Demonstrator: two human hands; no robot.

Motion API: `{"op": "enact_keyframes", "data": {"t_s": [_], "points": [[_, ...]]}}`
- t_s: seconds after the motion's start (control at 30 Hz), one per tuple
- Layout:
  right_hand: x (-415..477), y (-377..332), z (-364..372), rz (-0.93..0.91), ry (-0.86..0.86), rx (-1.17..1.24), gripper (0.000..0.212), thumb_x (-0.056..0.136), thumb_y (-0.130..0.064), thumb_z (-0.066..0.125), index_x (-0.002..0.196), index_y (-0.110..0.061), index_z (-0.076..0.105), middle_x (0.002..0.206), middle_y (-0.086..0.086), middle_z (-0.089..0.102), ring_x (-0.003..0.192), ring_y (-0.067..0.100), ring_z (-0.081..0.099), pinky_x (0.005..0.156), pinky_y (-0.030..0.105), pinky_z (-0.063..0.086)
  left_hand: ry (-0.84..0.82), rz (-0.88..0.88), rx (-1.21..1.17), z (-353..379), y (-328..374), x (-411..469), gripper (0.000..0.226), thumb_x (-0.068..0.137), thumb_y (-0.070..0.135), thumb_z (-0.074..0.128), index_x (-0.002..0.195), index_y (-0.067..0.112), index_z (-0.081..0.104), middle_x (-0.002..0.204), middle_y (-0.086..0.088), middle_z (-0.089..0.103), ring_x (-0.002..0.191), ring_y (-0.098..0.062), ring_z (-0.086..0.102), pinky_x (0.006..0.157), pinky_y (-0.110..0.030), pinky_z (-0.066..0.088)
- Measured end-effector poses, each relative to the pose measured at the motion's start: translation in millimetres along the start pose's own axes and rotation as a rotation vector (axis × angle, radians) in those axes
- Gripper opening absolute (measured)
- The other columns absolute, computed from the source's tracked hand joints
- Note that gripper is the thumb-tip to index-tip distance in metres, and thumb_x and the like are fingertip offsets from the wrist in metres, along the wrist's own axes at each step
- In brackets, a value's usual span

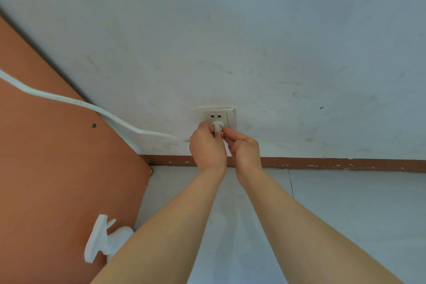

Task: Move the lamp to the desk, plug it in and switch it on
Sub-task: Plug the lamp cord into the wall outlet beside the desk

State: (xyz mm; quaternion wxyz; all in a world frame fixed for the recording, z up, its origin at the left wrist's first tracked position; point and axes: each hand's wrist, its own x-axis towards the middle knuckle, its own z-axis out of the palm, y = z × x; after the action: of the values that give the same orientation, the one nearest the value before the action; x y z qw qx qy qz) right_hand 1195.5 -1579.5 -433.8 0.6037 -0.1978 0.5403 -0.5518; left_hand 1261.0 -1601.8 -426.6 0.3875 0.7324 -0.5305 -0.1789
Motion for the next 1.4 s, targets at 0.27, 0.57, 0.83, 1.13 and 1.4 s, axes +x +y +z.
{"op": "enact_keyframes", "data": {"t_s": [0.27,0.57,0.83,1.13,1.4], "points": [[1.9,1.4,-1.6,0.03,-0.022,0.063,0.066,0.069,0.02,0.027,0.119,-0.002,0.064,0.126,0.012,0.065,0.118,0.017,0.06,0.109,0.029,0.04,-0.007,0.007,0.012,1.1,0.3,1.3,0.014,0.08,0.006,0.061,0.071,0.01,0.051,0.073,-0.009,0.064,0.068,-0.029,0.057,0.06,-0.036,0.042],[-4.9,-8.0,-2.7,0.026,-0.081,-0.147,0.062,0.076,0.017,0.028,0.124,-0.007,0.061,0.13,0.008,0.063,0.118,0.015,0.059,0.105,0.028,0.04,-0.148,0.081,0.087,-17.4,6.6,-4.0,0.002,0.083,0.007,0.059,0.083,0.007,0.057,0.084,-0.011,0.067,0.075,-0.03,0.061,0.063,-0.036,0.046],[-24.1,-21.8,6.9,-0.147,0.031,-0.392,0.043,0.085,-0.001,0.037,0.107,-0.017,0.07,0.107,0.0,0.069,0.101,0.019,0.065,0.088,0.027,0.047,-0.184,0.197,0.161,-40.3,8.0,-12.2,0.007,0.082,0.003,0.056,0.084,0.007,0.062,0.083,-0.009,0.068,0.075,-0.026,0.062,0.068,-0.041,0.053],[-40.8,-54.7,22.3,-0.322,0.064,-0.316,0.028,0.088,-0.01,0.049,0.105,-0.019,0.069,0.105,-0.001,0.069,0.092,0.016,0.064,0.093,0.034,0.052,-0.1,0.289,0.194,-71.3,35.0,-5.0,0.007,0.085,0.015,0.056,0.082,0.017,0.062,0.077,0.0,0.069,0.071,-0.02,0.062,0.059,-0.036,0.052],[-45.9,-70.1,33.1,-0.436,0.049,-0.332,0.017,0.088,-0.018,0.055,0.092,-0.022,0.071,0.082,-0.016,0.065,0.075,0.001,0.057,0.074,0.021,0.046,-0.048,0.358,0.149,-93.6,56.0,14.3,0.008,0.084,0.017,0.057,0.079,0.021,0.062,0.074,0.005,0.067,0.068,-0.015,0.061,0.056,-0.033,0.051]]}}
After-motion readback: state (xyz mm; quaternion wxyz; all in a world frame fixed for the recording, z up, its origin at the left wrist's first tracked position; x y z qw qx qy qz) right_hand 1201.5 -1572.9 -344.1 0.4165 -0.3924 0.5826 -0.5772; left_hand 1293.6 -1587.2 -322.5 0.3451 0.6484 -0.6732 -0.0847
